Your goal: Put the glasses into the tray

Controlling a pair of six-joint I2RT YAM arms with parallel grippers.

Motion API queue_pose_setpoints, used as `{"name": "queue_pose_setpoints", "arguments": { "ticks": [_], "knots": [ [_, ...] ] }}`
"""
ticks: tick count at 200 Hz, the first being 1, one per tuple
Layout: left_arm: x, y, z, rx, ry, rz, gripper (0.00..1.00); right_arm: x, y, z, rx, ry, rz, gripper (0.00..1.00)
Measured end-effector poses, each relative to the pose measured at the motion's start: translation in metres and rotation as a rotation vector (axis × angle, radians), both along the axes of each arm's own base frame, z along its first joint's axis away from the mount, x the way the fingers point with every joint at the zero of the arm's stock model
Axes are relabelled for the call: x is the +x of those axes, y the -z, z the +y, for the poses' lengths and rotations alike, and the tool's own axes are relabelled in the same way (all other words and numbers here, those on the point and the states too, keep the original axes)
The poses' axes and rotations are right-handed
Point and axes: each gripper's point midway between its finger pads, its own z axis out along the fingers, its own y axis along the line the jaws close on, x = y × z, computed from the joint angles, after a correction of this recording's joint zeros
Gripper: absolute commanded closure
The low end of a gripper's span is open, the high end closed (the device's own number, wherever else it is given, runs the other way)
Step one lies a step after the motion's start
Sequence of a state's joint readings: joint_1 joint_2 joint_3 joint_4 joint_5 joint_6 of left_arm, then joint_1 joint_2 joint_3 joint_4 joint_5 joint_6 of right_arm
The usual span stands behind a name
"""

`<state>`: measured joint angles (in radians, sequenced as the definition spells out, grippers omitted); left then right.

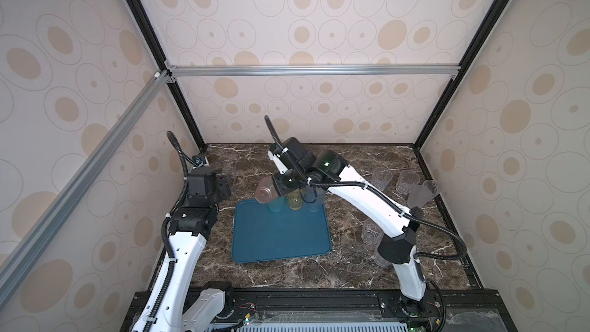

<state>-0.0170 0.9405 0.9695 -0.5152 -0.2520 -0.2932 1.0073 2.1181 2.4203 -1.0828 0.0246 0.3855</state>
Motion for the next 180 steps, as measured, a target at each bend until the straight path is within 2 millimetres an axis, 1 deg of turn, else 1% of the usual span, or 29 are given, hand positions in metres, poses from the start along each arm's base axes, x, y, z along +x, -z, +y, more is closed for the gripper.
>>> {"name": "queue_pose_setpoints", "arguments": {
  "ticks": [12,26,49,64,83,109,125,158,180],
  "knots": [
    [-0.006,0.019,0.004,-0.035,-0.013,0.029,0.29,-0.01,0.022,0.014,-0.033,-0.028,0.024,0.94],
    [-0.012,0.033,0.002,-0.073,-0.011,0.046,0.29,-0.02,0.042,0.025,-0.067,-0.053,0.044,0.94],
    [-0.017,0.042,-0.004,-0.12,0.006,0.047,0.31,-0.031,0.071,0.034,-0.118,-0.075,0.076,0.94],
    [-0.02,0.046,-0.007,-0.14,0.017,0.044,0.32,-0.035,0.085,0.033,-0.147,-0.078,0.094,0.94],
    [-0.024,0.051,-0.011,-0.161,0.027,0.042,0.34,-0.037,0.106,0.027,-0.194,-0.072,0.117,0.93],
    [-0.027,0.058,-0.017,-0.196,0.05,0.042,0.38,-0.04,0.139,0.013,-0.276,-0.06,0.152,0.92],
    [-0.027,0.062,-0.022,-0.221,0.067,0.051,0.39,-0.041,0.149,0.008,-0.308,-0.053,0.157,0.91],
    [-0.027,0.071,-0.036,-0.289,0.114,0.069,0.43,-0.039,0.162,-0.001,-0.351,-0.039,0.15,0.88],
    [-0.029,0.08,-0.048,-0.339,0.15,0.09,0.45,-0.037,0.166,-0.004,-0.37,-0.03,0.142,0.87]
  ]
}}
